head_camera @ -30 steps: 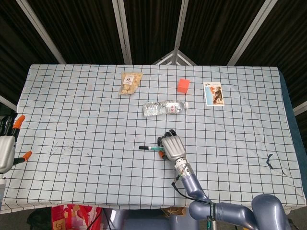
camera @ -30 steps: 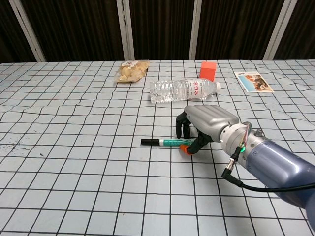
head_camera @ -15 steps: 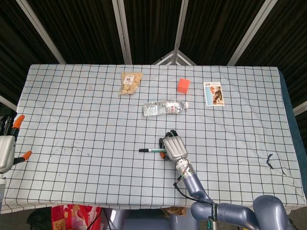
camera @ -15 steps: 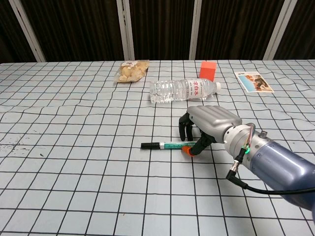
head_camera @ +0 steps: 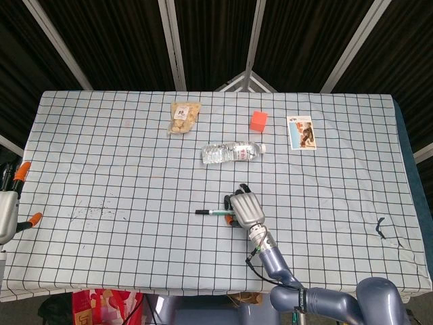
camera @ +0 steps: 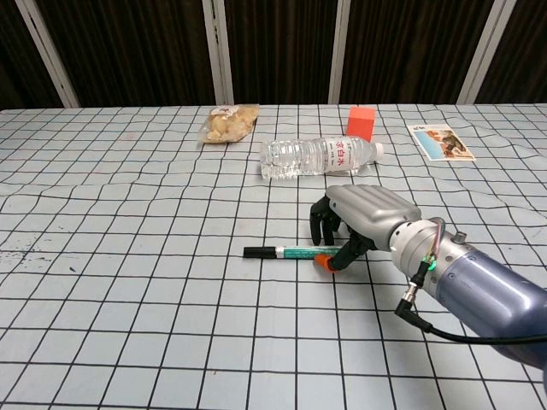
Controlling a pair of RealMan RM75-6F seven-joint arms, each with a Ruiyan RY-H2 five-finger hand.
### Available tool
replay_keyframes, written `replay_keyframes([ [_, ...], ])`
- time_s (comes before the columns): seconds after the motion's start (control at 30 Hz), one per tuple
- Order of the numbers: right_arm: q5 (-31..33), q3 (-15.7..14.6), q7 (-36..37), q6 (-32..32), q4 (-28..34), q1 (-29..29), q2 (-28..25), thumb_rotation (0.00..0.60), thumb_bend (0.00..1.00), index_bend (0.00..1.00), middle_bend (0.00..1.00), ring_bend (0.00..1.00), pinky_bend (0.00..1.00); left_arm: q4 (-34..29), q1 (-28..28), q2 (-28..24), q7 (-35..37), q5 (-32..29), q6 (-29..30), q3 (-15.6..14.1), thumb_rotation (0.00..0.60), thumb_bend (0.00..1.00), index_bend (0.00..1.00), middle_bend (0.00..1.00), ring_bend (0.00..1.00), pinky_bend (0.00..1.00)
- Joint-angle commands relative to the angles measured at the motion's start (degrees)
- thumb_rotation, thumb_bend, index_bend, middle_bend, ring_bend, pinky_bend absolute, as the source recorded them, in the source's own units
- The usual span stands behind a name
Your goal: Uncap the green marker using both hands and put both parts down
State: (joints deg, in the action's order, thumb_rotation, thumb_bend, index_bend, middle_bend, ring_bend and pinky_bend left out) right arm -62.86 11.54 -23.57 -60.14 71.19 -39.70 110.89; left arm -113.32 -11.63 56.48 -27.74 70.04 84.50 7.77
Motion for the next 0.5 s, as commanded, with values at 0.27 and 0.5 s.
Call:
replay_keyframes([
  [0.27, -3.25, 0.59, 3.99, -1.51, 0.74, 0.64, -0.77, 0.600, 0.58, 0.84, 0.67, 0.42, 0.15, 0.07, -0.31, 0.22, -0.54, -0.06, 0.13, 0.13, 0.600, 0.21, 0.07, 0.00, 0.00, 0.03],
  [0.5, -5.11, 1.32, 6.59, -2.22, 3.19, 1.01, -2.84, 0.600, 0.60, 0.86, 0.68, 0.43, 0.15, 0.84, -0.43, 0.53, 0.80, 0.31, -0.28, 0.03, 0.600, 0.21, 0.07, 0.00, 0.00, 0.03],
])
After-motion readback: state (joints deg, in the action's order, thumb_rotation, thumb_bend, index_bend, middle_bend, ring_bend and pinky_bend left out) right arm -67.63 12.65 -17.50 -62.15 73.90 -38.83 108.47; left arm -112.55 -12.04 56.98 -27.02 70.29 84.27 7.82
